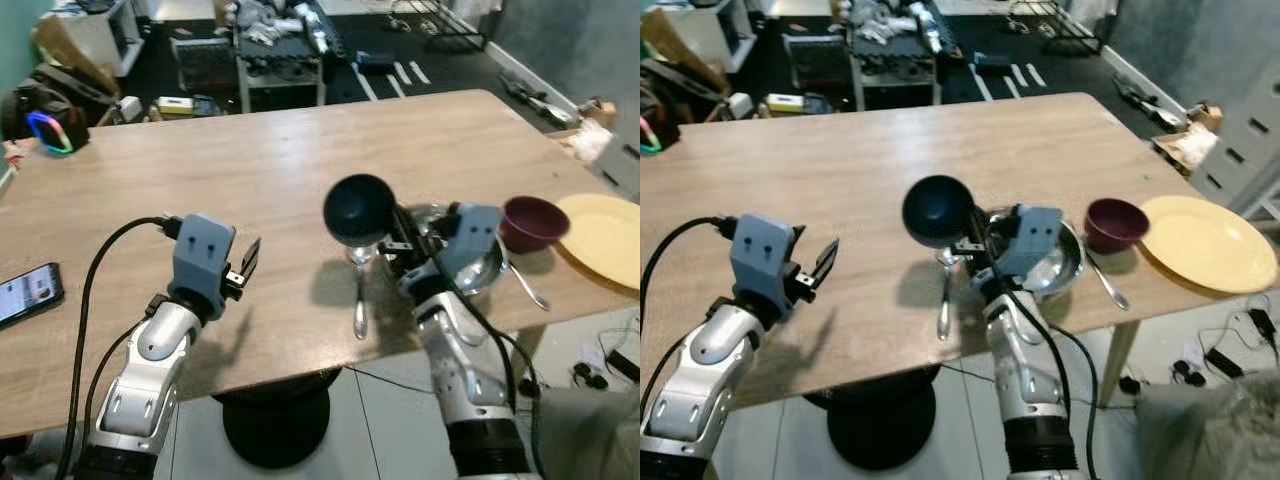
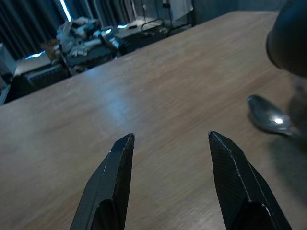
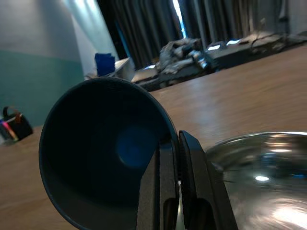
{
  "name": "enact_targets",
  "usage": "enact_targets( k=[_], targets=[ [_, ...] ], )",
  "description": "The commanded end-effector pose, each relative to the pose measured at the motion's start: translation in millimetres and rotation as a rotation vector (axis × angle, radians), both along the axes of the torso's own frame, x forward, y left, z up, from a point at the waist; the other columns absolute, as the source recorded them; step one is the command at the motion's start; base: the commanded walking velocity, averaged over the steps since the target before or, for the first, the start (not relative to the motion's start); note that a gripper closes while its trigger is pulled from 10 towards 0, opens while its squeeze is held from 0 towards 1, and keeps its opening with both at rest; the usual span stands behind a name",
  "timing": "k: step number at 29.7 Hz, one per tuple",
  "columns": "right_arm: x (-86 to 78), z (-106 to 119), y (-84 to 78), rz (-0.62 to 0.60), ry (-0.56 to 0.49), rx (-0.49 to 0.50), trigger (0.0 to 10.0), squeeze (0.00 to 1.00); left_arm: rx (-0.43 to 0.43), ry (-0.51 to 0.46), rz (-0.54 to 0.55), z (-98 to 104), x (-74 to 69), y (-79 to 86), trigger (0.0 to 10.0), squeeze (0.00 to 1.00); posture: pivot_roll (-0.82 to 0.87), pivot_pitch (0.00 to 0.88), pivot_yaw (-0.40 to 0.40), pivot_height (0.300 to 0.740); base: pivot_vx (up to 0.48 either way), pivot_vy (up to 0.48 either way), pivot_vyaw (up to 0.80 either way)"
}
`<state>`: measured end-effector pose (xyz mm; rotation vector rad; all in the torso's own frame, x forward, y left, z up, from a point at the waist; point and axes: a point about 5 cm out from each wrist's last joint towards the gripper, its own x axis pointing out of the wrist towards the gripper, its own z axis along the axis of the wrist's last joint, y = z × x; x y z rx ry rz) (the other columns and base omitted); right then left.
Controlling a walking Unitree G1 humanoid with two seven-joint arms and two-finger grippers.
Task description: Setting the table
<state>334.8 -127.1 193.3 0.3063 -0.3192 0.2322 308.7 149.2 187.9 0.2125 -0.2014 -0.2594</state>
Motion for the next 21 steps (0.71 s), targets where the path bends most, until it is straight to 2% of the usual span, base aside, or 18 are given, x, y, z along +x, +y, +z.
enact_targets(
  k=[1,16,19,20,21],
  targets=[
    [-1.5,-3,2.9,0.004,0.002,0.004,10.0,0.00,0.014,0.015,-0.001,-4,-1.3,0.2,10.0,0.00,0.07,0.026,0.073,0.740,0.000,0.000,0.00],
    [-1.8,-5,5.9,0.034,0.006,-0.023,10.0,0.00,0.013,0.023,-0.001,-5,-1.2,0.6,10.0,0.00,0.07,0.023,0.071,0.740,0.000,0.000,0.00],
    [-2.8,-11,14.3,0.089,0.025,-0.153,10.0,0.00,0.016,0.025,0.000,-5,-1.8,1.6,10.0,0.00,0.07,0.022,0.070,0.740,0.000,0.000,0.00],
    [-2.8,-11,14.3,0.089,0.025,-0.153,10.0,0.00,0.016,0.025,0.000,-5,-1.8,1.6,10.0,0.00,0.07,0.022,0.070,0.740,0.000,0.000,0.00],
    [-2.9,-16,19.1,0.120,0.043,-0.273,10.0,0.00,0.019,0.027,-0.004,-5,-2.5,1.9,10.0,0.00,0.07,0.021,0.070,0.740,0.000,0.000,0.00]
  ],
)
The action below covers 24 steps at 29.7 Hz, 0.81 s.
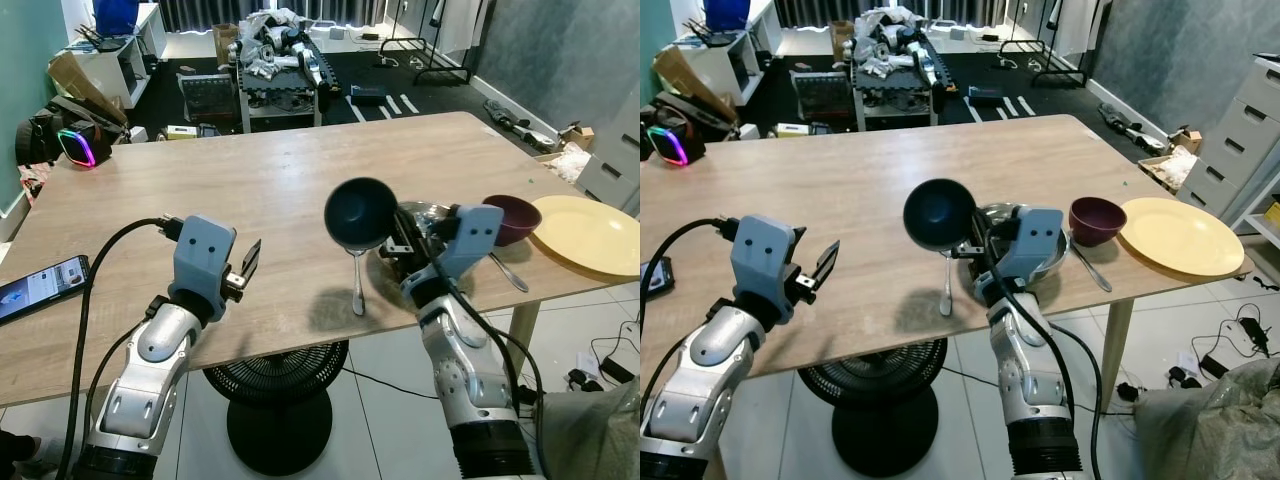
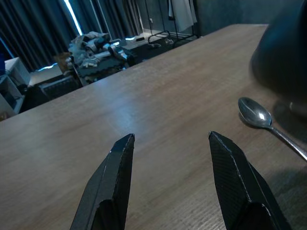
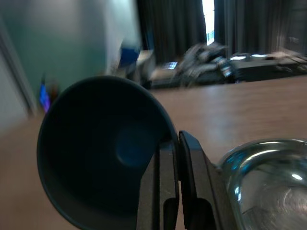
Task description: Setting the table
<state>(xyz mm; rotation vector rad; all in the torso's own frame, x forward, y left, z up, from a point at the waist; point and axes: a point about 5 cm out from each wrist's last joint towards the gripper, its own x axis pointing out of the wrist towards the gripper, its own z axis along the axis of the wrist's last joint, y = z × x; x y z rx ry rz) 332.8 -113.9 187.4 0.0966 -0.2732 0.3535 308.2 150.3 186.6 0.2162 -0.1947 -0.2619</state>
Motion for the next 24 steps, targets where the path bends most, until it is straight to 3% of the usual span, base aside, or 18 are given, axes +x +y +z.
enact_targets(
  k=[1,3,4,7,8,9,11,14,17,24],
  targets=[
    [-1.2,-15,9.3,0.055,0.066,-0.142,10.0,0.00,0.019,0.024,-0.008,-4,-2.8,1.2,10.0,0.00,0.07,0.021,0.069,0.740,0.000,0.000,0.00],
    [-1.9,-19,11.4,0.099,0.114,-0.245,10.0,0.00,0.035,0.037,-0.033,-4,-5.3,2.5,10.0,0.00,0.07,0.021,0.067,0.740,0.000,0.000,0.00],
    [-3.8,-15,12.8,0.162,0.178,-0.184,10.0,0.00,0.054,0.049,-0.067,-2,-8.8,4.6,10.0,0.00,0.07,0.020,0.065,0.740,0.000,0.000,0.00],
    [-8.8,-1,20.7,0.263,0.164,-0.135,10.0,0.00,0.099,0.059,-0.117,0,-13.7,8.6,10.0,0.00,0.07,0.023,0.062,0.740,0.000,0.000,0.00],
    [-10.3,6,29.6,0.316,0.126,-0.211,10.0,0.00,0.146,0.056,-0.151,2,-16.9,11.6,10.0,0.00,0.07,0.024,0.060,0.740,0.000,0.000,0.00],
    [-8.4,6,34.8,0.330,0.123,-0.256,10.0,0.00,0.158,0.056,-0.165,4,-18.0,12.5,10.0,0.00,0.07,0.025,0.057,0.740,0.000,0.000,0.00],
    [-8.4,6,34.8,0.330,0.123,-0.256,10.0,0.00,0.158,0.056,-0.165,4,-18.0,12.5,10.0,0.00,0.07,0.025,0.057,0.740,0.000,0.000,0.00],
    [4.4,2,54.2,0.383,0.177,-0.305,10.0,0.00,0.178,0.052,-0.214,12,-21.8,12.4,10.0,0.00,0.09,0.028,0.038,0.740,0.000,0.000,0.00],
    [6.3,-2,60.1,0.432,0.211,-0.345,10.0,0.00,0.194,0.048,-0.232,16,-25.2,11.5,10.0,0.00,0.11,0.029,0.027,0.740,0.000,0.000,0.00],
    [9.0,-6,62.7,0.411,0.221,-0.426,10.0,0.00,0.184,0.052,-0.230,17,-30.4,10.9,10.0,0.00,0.11,0.040,0.016,0.740,0.000,0.000,0.00]
  ],
)
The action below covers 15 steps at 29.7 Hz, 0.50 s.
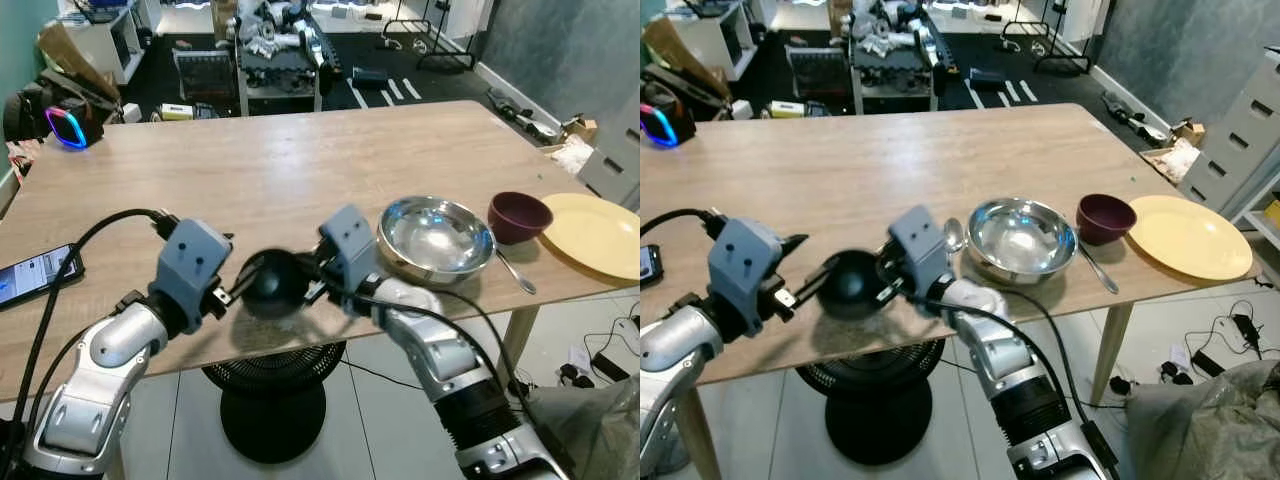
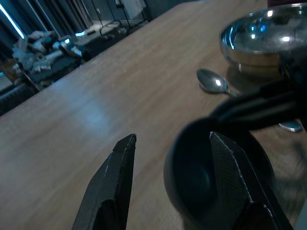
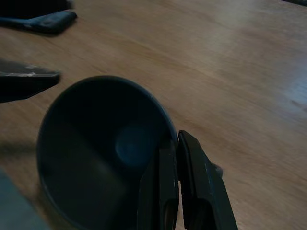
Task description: Setting the table
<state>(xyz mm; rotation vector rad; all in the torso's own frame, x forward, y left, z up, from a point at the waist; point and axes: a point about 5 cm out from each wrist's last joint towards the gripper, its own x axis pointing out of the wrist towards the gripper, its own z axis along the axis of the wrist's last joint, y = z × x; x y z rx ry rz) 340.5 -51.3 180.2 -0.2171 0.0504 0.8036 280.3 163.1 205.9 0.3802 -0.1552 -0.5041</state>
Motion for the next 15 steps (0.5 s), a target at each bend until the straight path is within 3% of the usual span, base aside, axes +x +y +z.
enact_targets(
  k=[1,3,6,10,15],
  targets=[
    [1.3,1,0.0,-0.007,-0.008,-0.012,10.0,0.00,-0.006,0.015,-0.008,-2,-2.5,-1.8,10.0,0.00,0.11,0.040,0.016,0.740,0.000,0.000,0.00],
    [7.2,0,-3.5,-0.084,-0.035,-0.044,10.0,0.00,-0.013,0.022,-0.002,-5,-4.1,-3.0,10.0,0.00,0.11,0.045,0.012,0.740,0.000,0.000,0.00],
    [16.2,4,-20.1,-0.239,-0.010,0.066,10.0,0.00,-0.030,0.035,-0.005,-7,-5.5,-6.7,10.0,0.00,0.10,0.051,0.022,0.740,0.000,0.000,0.00],
    [22.0,5,-34.6,-0.335,0.034,0.154,10.0,0.00,-0.027,0.045,-0.036,-6,-6.7,-10.6,10.0,0.00,0.09,0.051,0.028,0.740,0.000,0.000,0.00],
    [22.5,0,-44.6,-0.362,0.069,0.168,10.0,0.00,-0.019,0.042,-0.069,2,-7.4,-9.2,10.0,0.00,0.09,0.052,0.028,0.740,0.000,0.000,0.00]
  ],
)
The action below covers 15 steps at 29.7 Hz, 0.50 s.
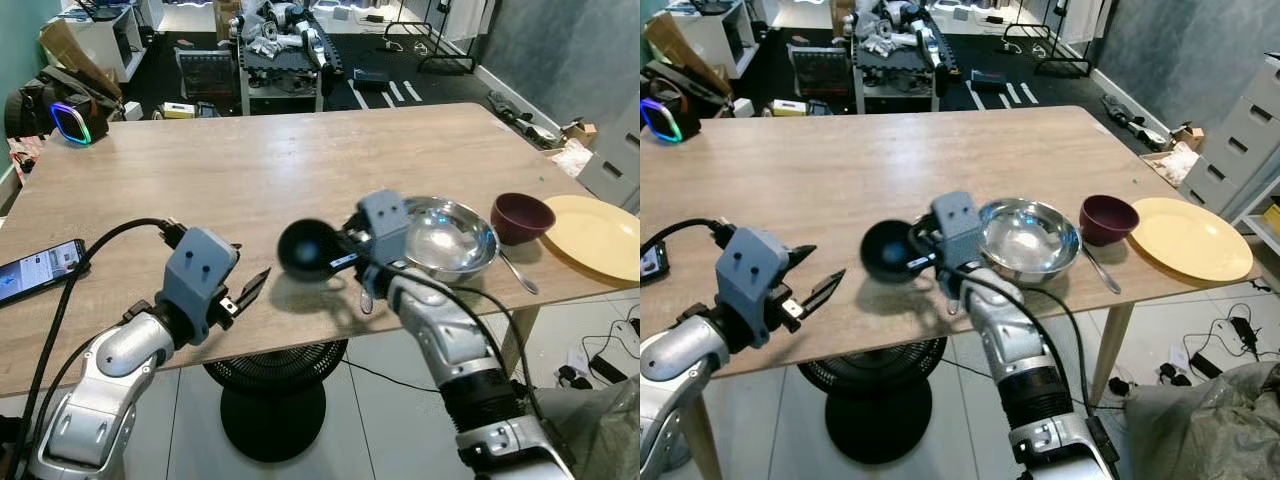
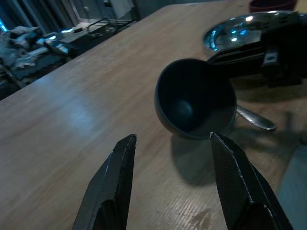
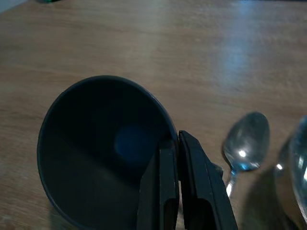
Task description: Setting the table
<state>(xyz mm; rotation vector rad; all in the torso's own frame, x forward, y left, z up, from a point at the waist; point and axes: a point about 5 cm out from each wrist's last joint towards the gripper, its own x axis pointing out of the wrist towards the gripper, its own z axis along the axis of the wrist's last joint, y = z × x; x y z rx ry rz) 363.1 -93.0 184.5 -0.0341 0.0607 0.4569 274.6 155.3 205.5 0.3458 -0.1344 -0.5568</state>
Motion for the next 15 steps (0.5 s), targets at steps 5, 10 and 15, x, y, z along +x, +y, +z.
enact_targets(
  k=[5,10,15],
  targets=[
    [-3.6,-5.1,-2.2,0.014,0.022,0.005,10.0,0.00,0.014,0.001,-0.024,5.7,-2.1,1.5,10.0,0.00,0.09,0.053,0.029,0.740,0.000,0.000,0.00],
    [-3.6,-5.0,-1.5,0.004,0.024,0.021,10.0,0.26,0.012,0.003,-0.019,4.3,-1.2,0.5,10.0,0.00,0.09,0.052,0.028,0.740,0.000,0.000,0.00],
    [-1.2,-3.1,-2.0,-0.013,0.014,0.028,10.0,1.00,0.001,0.010,-0.020,3.2,-1.9,-2.7,10.0,0.00,0.09,0.052,0.029,0.740,0.000,0.000,0.00]
  ],
)
